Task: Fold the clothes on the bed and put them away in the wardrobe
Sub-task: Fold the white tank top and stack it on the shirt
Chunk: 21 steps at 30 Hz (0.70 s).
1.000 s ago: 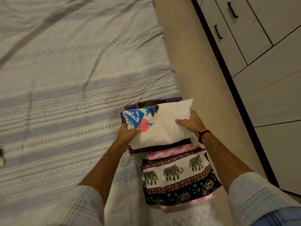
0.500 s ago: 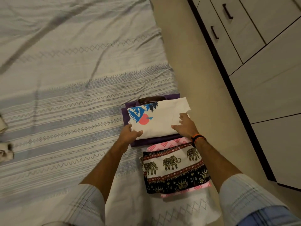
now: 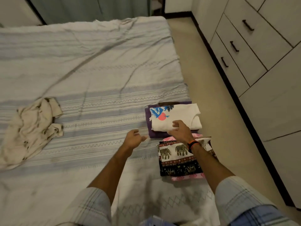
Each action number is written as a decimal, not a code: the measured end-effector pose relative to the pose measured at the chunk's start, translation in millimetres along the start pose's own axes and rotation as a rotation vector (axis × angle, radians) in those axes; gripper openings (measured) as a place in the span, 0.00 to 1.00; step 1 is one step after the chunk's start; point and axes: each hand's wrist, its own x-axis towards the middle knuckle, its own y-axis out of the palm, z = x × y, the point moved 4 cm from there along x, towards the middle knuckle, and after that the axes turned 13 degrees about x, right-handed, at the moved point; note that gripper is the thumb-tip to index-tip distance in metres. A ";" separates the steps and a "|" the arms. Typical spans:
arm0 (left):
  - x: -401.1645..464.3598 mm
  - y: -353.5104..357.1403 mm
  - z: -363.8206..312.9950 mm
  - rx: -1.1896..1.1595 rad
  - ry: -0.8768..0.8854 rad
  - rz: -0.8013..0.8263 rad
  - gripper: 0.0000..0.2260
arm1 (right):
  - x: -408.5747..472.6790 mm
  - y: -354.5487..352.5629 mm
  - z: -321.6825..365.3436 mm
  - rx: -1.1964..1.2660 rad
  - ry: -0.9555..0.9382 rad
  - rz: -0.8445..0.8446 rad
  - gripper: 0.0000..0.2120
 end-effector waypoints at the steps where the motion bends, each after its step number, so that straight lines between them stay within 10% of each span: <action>1: -6.6 -7.2 6.8 -0.008 0.005 -0.003 0.29 | -8.0 7.8 1.6 0.002 -0.011 0.008 0.29; 21: -150.9 -265.4 268.6 -0.270 -0.026 -0.228 0.17 | -199.2 320.8 54.0 -0.054 -0.204 0.245 0.20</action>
